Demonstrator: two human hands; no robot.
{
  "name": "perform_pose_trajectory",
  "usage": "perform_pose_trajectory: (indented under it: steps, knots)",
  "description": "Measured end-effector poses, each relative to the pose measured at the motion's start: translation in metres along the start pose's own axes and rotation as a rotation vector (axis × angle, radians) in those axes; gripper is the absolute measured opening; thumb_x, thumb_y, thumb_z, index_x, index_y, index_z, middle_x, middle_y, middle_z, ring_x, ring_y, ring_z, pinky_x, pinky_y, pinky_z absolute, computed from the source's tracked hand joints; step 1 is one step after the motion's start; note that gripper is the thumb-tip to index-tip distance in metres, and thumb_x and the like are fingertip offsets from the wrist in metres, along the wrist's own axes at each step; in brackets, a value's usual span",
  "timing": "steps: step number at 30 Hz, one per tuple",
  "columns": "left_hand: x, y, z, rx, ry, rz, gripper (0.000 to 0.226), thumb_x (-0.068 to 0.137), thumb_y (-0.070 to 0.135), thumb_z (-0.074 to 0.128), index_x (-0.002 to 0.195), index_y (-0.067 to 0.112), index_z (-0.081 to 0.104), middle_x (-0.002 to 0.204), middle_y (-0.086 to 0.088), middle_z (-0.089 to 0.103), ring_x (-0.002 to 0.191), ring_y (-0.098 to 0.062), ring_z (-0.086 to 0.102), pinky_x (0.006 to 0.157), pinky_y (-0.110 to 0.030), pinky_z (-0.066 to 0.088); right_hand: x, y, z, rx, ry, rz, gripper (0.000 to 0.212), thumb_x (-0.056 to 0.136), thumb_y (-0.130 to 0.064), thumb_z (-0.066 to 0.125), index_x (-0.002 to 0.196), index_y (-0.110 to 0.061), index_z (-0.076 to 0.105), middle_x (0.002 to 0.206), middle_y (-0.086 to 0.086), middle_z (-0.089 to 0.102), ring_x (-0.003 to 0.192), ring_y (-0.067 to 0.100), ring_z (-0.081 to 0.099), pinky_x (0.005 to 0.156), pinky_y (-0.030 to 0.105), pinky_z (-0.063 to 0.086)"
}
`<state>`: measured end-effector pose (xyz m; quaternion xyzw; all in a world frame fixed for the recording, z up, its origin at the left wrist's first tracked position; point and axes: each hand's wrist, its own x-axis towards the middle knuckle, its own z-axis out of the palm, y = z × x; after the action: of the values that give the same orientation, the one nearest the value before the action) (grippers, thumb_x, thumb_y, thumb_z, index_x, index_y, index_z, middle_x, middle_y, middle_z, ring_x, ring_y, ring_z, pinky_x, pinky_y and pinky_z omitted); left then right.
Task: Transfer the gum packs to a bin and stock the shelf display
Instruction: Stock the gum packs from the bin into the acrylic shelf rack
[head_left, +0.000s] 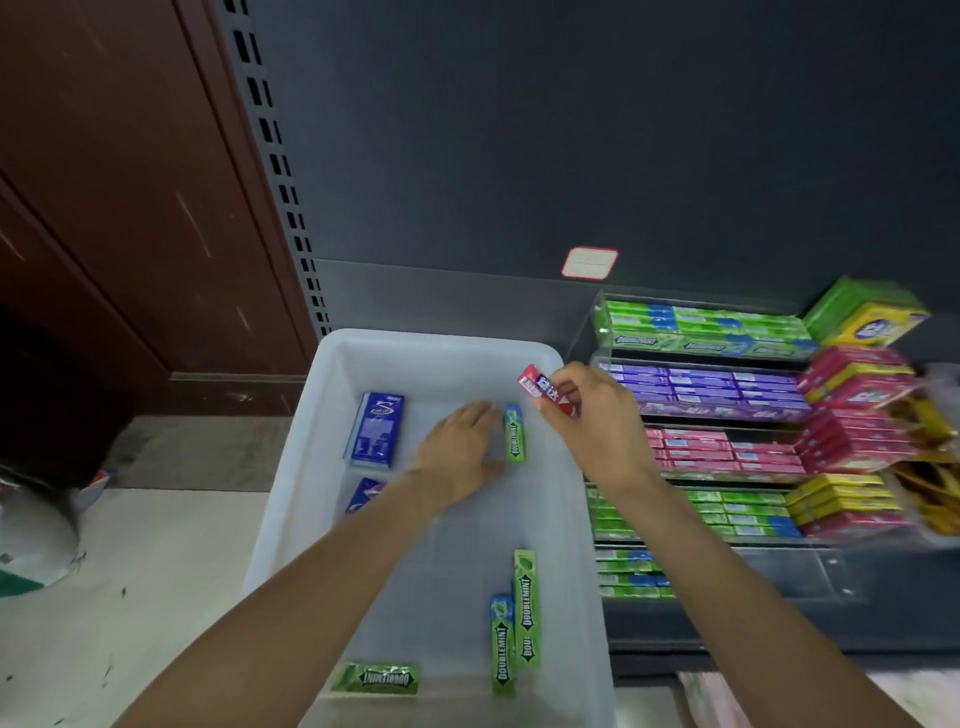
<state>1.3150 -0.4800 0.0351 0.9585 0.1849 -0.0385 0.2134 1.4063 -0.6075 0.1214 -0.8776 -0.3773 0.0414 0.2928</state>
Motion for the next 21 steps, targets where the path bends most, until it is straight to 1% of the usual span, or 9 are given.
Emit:
perform_pose_trajectory:
  steps: [3, 5, 7, 10, 12, 15, 16, 18, 21]
  knots:
    - [0.013, 0.009, 0.01, 0.049, -0.061, 0.027, 0.072, 0.091, 0.038, 0.053, 0.149, 0.02, 0.016, 0.157, 0.0, 0.013, 0.142, -0.019, 0.018, 0.112, -0.028, 0.017, -0.002, 0.001, -0.007, 0.024, 0.007, -0.001, 0.015, 0.083, -0.028, 0.067, 0.093, -0.017, 0.062, 0.093, 0.004, 0.06, 0.082, 0.021, 0.061, 0.073, 0.04, 0.051]
    - [0.018, 0.012, 0.016, 0.066, -0.084, 0.012, 0.068, 0.093, 0.038, 0.05, 0.15, 0.023, 0.016, 0.157, 0.002, 0.01, 0.142, -0.019, 0.018, 0.112, -0.032, 0.02, -0.002, 0.005, -0.013, 0.02, 0.005, 0.004, 0.015, 0.082, -0.027, 0.068, 0.094, -0.018, 0.064, 0.093, 0.001, 0.06, 0.082, 0.018, 0.06, 0.074, 0.04, 0.051]
    - [0.02, 0.016, 0.021, 0.096, -0.066, -0.013, 0.064, 0.092, 0.035, 0.051, 0.148, 0.023, 0.022, 0.155, 0.0, 0.016, 0.138, -0.022, 0.025, 0.108, -0.035, 0.025, -0.003, 0.01, -0.018, 0.032, 0.01, 0.012, 0.016, 0.082, -0.026, 0.069, 0.095, -0.018, 0.065, 0.093, 0.0, 0.061, 0.081, 0.016, 0.059, 0.075, 0.039, 0.051]
    - [0.02, 0.021, 0.02, 0.131, -0.01, -0.026, 0.055, 0.088, 0.031, 0.057, 0.139, 0.023, 0.037, 0.143, -0.004, 0.031, 0.127, -0.026, 0.035, 0.1, -0.036, 0.032, -0.005, 0.012, -0.026, 0.059, 0.033, 0.013, 0.017, 0.081, -0.024, 0.071, 0.095, -0.017, 0.067, 0.093, 0.0, 0.06, 0.079, 0.014, 0.058, 0.074, 0.038, 0.051]
    - [0.02, 0.021, 0.018, 0.153, -0.012, -0.027, 0.053, 0.086, 0.031, 0.06, 0.136, 0.024, 0.042, 0.142, -0.005, 0.031, 0.128, -0.026, 0.034, 0.102, -0.035, 0.031, -0.008, 0.012, -0.029, 0.059, 0.034, 0.013, 0.017, 0.08, -0.023, 0.072, 0.096, -0.016, 0.067, 0.093, 0.001, 0.059, 0.079, 0.014, 0.058, 0.075, 0.037, 0.051]
    - [0.018, 0.02, 0.017, 0.126, -0.07, -0.04, 0.059, 0.086, 0.03, 0.062, 0.138, 0.019, 0.037, 0.152, -0.005, 0.023, 0.138, -0.025, 0.025, 0.11, -0.035, 0.024, -0.011, 0.01, -0.032, 0.078, 0.03, 0.028, 0.017, 0.08, -0.022, 0.073, 0.095, -0.018, 0.066, 0.092, 0.0, 0.06, 0.08, 0.014, 0.058, 0.075, 0.038, 0.052]
    - [0.016, 0.022, 0.017, 0.106, -0.081, -0.058, 0.059, 0.085, 0.03, 0.063, 0.136, 0.016, 0.037, 0.15, -0.006, 0.027, 0.136, -0.026, 0.029, 0.108, -0.036, 0.026, -0.013, 0.01, -0.033, 0.086, 0.024, 0.035, 0.017, 0.08, -0.022, 0.073, 0.095, -0.019, 0.066, 0.092, -0.001, 0.063, 0.08, 0.014, 0.06, 0.075, 0.038, 0.052]
    - [0.011, 0.026, 0.016, 0.093, -0.062, -0.112, 0.058, 0.081, 0.033, 0.068, 0.127, 0.014, 0.038, 0.135, -0.01, 0.038, 0.123, -0.03, 0.04, 0.1, -0.038, 0.033, -0.017, 0.01, -0.036, 0.103, 0.009, 0.07, 0.017, 0.082, -0.023, 0.071, 0.096, -0.019, 0.063, 0.094, -0.003, 0.069, 0.078, 0.015, 0.064, 0.071, 0.033, 0.053]
    - [0.0, 0.028, 0.016, -0.078, -0.062, -0.249, 0.063, 0.07, 0.034, 0.079, 0.118, 0.017, 0.042, 0.119, -0.01, 0.033, 0.104, -0.032, 0.05, 0.096, -0.039, 0.041, -0.024, 0.011, -0.037, 0.146, 0.014, 0.117, 0.017, 0.082, -0.022, 0.071, 0.095, -0.019, 0.061, 0.095, -0.002, 0.071, 0.074, 0.015, 0.065, 0.065, 0.031, 0.053]
